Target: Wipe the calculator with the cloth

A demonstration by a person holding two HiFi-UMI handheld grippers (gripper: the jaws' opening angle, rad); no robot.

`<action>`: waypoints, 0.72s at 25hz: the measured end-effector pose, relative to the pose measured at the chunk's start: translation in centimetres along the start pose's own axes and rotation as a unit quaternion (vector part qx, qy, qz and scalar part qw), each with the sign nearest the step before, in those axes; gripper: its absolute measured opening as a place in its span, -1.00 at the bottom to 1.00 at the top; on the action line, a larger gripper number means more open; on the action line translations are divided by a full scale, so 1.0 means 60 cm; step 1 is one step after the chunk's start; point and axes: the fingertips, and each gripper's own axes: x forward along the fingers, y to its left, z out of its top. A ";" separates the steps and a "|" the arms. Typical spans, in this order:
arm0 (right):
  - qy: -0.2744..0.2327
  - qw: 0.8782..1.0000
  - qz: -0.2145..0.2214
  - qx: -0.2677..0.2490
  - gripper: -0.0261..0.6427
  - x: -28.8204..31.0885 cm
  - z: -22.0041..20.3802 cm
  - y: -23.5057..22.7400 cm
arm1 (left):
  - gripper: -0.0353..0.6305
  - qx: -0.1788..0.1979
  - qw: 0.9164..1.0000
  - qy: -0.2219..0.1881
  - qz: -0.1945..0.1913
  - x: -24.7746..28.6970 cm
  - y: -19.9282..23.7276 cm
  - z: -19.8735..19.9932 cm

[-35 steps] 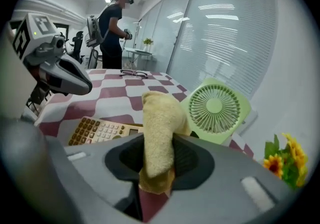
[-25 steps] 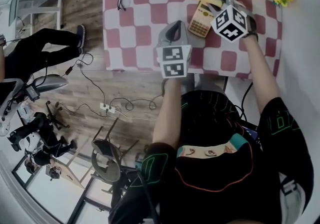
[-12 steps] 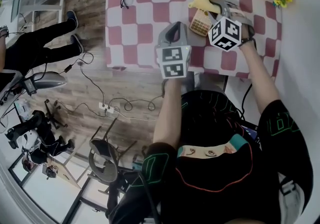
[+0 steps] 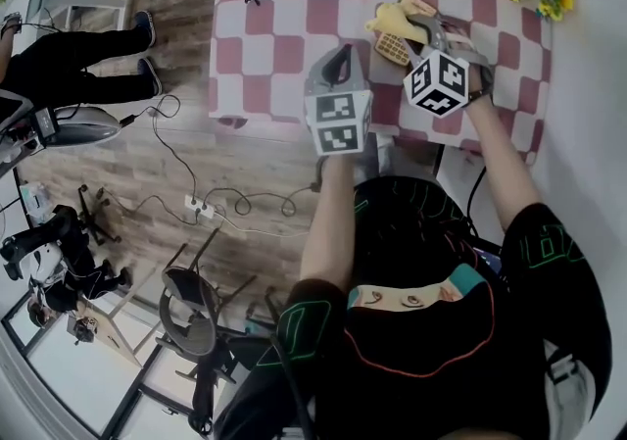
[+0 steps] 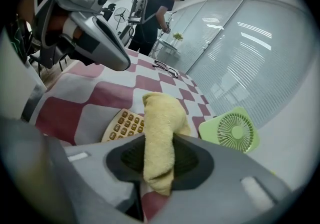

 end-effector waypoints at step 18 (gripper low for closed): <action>0.004 0.999 0.036 -0.022 -0.61 -0.033 0.030 0.087 | -0.87 -0.010 0.999 -0.030 0.023 -0.039 0.008 0.013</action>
